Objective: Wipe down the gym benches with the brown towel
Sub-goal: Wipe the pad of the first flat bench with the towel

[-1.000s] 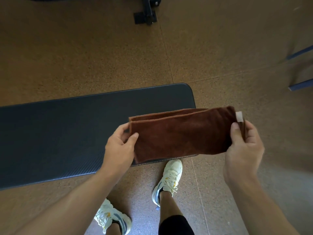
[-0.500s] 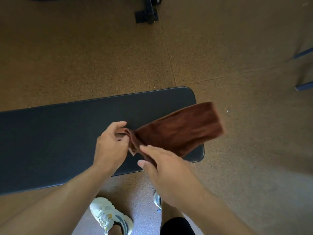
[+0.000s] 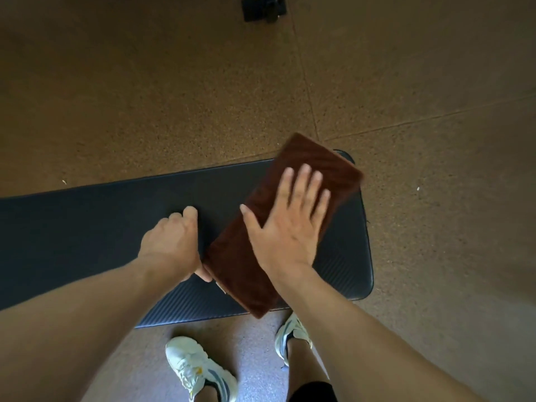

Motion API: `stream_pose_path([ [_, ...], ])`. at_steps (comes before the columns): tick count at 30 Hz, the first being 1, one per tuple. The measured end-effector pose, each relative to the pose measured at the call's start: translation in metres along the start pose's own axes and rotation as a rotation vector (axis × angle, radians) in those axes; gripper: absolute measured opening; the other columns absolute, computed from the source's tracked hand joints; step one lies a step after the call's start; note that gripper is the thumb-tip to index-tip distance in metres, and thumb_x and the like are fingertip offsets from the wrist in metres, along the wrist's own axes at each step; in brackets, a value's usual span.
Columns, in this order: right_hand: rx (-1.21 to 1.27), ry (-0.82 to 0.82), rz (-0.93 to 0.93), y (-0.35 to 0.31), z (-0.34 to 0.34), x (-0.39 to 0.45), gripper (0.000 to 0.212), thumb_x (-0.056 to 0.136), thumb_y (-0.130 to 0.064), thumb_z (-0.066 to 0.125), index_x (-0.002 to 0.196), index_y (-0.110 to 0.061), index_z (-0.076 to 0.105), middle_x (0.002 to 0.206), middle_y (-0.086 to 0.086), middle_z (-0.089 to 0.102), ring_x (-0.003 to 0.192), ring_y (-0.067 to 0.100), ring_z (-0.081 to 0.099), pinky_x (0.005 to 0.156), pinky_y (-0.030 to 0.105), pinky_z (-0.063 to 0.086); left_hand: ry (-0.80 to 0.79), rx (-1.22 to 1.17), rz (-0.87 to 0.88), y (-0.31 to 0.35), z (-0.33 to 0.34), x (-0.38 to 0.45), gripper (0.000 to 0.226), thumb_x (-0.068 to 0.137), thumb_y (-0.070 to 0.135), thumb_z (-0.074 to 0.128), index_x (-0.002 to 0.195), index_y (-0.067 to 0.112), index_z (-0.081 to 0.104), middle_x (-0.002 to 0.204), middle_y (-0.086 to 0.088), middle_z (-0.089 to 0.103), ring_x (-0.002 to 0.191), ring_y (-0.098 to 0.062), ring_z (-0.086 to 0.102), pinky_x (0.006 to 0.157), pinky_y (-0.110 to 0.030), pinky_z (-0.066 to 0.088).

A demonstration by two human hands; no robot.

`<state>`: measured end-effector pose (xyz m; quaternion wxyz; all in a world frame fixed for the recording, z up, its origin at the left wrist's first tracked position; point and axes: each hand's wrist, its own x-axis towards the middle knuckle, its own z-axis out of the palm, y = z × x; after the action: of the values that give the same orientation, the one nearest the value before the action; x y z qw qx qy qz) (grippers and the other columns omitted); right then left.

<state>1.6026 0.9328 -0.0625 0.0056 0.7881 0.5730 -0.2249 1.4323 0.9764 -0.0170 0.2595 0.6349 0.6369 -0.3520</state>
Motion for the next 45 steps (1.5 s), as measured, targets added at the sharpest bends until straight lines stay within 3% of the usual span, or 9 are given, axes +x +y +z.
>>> stream_pose_path([
  [6, -0.159, 0.037, -0.578, 0.03, 0.003, 0.011, 0.066, 0.106, -0.04, 0.044, 0.165, -0.015, 0.028, 0.175, 0.006, 0.018, 0.163, 0.025, 0.009, 0.131, 0.052, 0.009, 0.001, -0.022, 0.026, -0.003, 0.002, 0.001, 0.09, 0.038, 0.06, 0.097, 0.087, 0.025, 0.03, 0.086, 0.005, 0.047, 0.084, -0.019, 0.047, 0.062, -0.035, 0.041],
  [10, -0.198, 0.168, -0.258, 0.103, -0.014, 0.0, 0.065, 0.104, -0.038, 0.04, 0.165, -0.018, 0.031, 0.173, 0.004, 0.023, 0.162, 0.025, 0.014, 0.131, 0.052, 0.01, 0.002, -0.015, 0.057, -0.004, 0.0, 0.002, 0.09, 0.04, 0.06, 0.096, 0.088, 0.023, 0.029, 0.083, 0.005, 0.044, 0.082, -0.02, 0.046, 0.062, -0.035, 0.04],
  [14, -0.016, 0.168, 0.21, 0.088, -0.01, -0.013, 0.068, 0.106, -0.053, 0.023, 0.168, -0.025, 0.014, 0.176, -0.001, 0.006, 0.163, 0.023, 0.001, 0.132, 0.048, 0.001, 0.049, -0.073, 0.143, -0.015, 0.005, 0.001, 0.088, 0.042, 0.061, 0.095, 0.091, 0.024, 0.03, 0.084, 0.006, 0.043, 0.084, -0.017, 0.045, 0.064, -0.033, 0.04],
  [22, 0.068, 0.253, 0.473, -0.014, 0.011, -0.015, 0.062, 0.11, -0.051, 0.023, 0.168, -0.03, 0.015, 0.176, -0.008, 0.006, 0.163, 0.017, -0.005, 0.132, 0.042, -0.002, 0.078, -0.336, 0.563, -0.065, 0.022, -0.007, 0.079, 0.068, 0.051, 0.087, 0.127, 0.026, 0.042, 0.117, 0.004, 0.05, 0.111, -0.018, 0.048, 0.099, -0.04, 0.046],
  [28, -0.034, 0.166, 0.049, -0.192, 0.075, -0.054, 0.062, 0.108, -0.049, 0.03, 0.166, -0.03, 0.024, 0.175, -0.008, 0.015, 0.163, 0.02, 0.002, 0.132, 0.045, 0.005, 0.626, -0.593, 0.509, -0.201, 0.059, -0.03, 0.052, 0.082, 0.0, 0.066, 0.129, 0.018, 0.055, 0.117, 0.001, 0.06, 0.107, -0.021, 0.056, 0.093, -0.041, 0.05],
  [34, -0.134, -0.03, -0.597, -0.258, 0.115, -0.07, 0.06, 0.109, -0.046, 0.032, 0.166, -0.028, 0.023, 0.175, -0.005, 0.014, 0.163, 0.022, 0.0, 0.132, 0.047, 0.005, 0.655, -0.543, 0.311, -0.255, 0.053, -0.023, 0.07, 0.079, -0.016, 0.055, 0.143, 0.011, 0.048, 0.151, -0.007, 0.044, 0.143, -0.024, 0.035, 0.118, -0.041, 0.026],
  [38, -0.176, -0.03, -0.671, -0.212, 0.093, -0.036, 0.061, 0.108, -0.048, 0.028, 0.166, -0.028, 0.023, 0.175, -0.006, 0.015, 0.163, 0.018, 0.0, 0.132, 0.042, 0.004, 0.592, -0.441, 0.356, -0.213, 0.05, -0.022, 0.074, 0.084, -0.003, 0.066, 0.151, 0.013, 0.038, 0.16, -0.007, 0.03, 0.151, -0.023, 0.022, 0.122, -0.04, 0.019],
  [42, -0.122, 0.097, -0.41, -0.124, 0.049, -0.001, 0.059, 0.109, -0.046, 0.025, 0.165, -0.029, 0.027, 0.174, -0.007, 0.02, 0.163, 0.016, 0.006, 0.132, 0.041, 0.006, 0.486, -0.265, 0.496, -0.147, 0.045, -0.02, 0.09, 0.082, 0.038, 0.08, 0.155, 0.02, 0.031, 0.165, -0.008, 0.018, 0.155, -0.023, 0.008, 0.122, -0.04, 0.009],
  [45, -0.105, 0.158, -0.211, -0.042, 0.021, 0.008, 0.057, 0.11, -0.047, 0.028, 0.165, -0.03, 0.028, 0.174, -0.01, 0.021, 0.163, 0.016, 0.005, 0.132, 0.043, 0.007, 0.36, -0.11, 0.525, -0.098, 0.042, -0.017, 0.126, 0.068, 0.073, 0.074, 0.161, 0.026, 0.003, 0.168, -0.005, -0.013, 0.154, -0.022, -0.017, 0.125, -0.046, -0.002],
])
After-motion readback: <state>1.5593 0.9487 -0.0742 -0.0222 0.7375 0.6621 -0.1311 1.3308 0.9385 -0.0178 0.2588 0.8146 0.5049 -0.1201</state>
